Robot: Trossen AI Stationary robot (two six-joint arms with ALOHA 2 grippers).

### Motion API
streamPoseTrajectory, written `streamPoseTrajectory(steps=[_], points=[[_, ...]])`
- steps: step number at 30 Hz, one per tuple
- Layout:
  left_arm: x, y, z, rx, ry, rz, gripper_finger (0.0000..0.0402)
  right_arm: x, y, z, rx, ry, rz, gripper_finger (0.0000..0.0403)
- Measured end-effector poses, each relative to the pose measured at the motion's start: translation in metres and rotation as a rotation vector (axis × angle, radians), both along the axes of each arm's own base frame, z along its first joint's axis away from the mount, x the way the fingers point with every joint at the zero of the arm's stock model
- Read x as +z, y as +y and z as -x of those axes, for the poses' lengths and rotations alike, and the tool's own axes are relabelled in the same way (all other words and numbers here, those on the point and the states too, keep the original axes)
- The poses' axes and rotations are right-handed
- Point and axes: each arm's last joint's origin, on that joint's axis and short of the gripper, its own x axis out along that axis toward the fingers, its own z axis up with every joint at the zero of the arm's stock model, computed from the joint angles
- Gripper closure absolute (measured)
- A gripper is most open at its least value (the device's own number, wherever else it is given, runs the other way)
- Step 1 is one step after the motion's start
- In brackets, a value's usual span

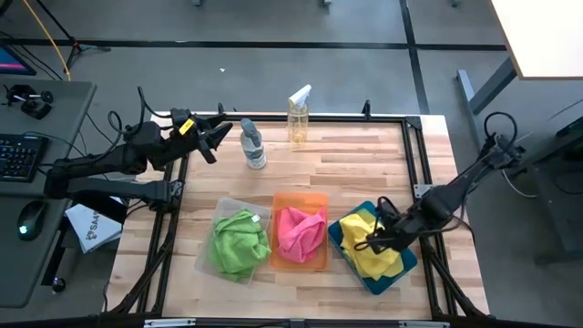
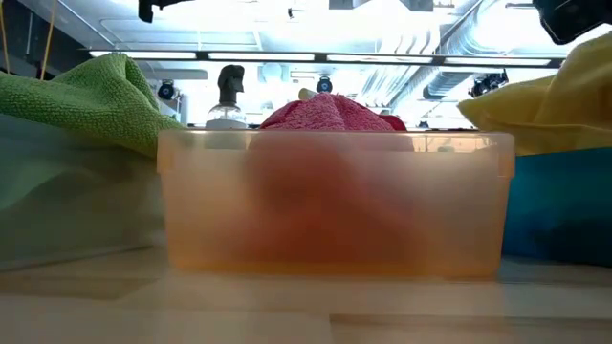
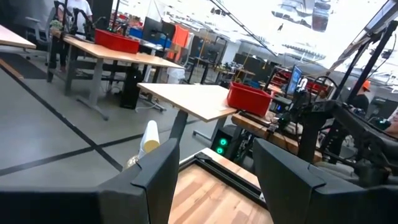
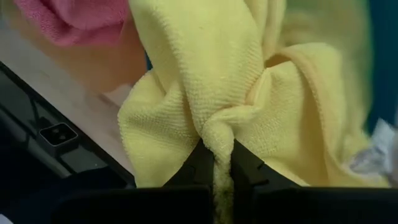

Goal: Sort microfiber towel by color & place in baskets
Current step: Put the yellow towel into the blue bin, then return to Home Position

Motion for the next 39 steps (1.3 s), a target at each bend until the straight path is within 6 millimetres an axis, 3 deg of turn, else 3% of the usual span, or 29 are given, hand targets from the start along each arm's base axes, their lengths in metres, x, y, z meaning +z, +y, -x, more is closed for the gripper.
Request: streamPoseTrajectory(steps=[8,15,26,33,39], points=[[0.000,0.000,0.000,0.000,0.008,-0.014,0.0210,-0.018,0.012,-0.013,-0.053,0.093,-0.036,0.0384],[0.000,-0.001,0.000,-0.027,0.031,-0.052,0.0210,-0.023,0.016,-0.016,0.017,0.181,-0.104,0.0315],[0.000,0.001,0.001,0.031,0.075,-0.104,0.0210,-0.006,-0.001,-0.007,0.119,0.183,-0.212,0.0169],[0.007,0.002,0.003,0.106,0.052,-0.182,0.0210,0.014,-0.018,0.004,0.085,0.083,-0.219,0.0151],[0.024,0.002,0.007,0.166,-0.064,-0.280,0.0210,0.037,-0.035,0.017,-0.017,-0.096,-0.036,0.0151]])
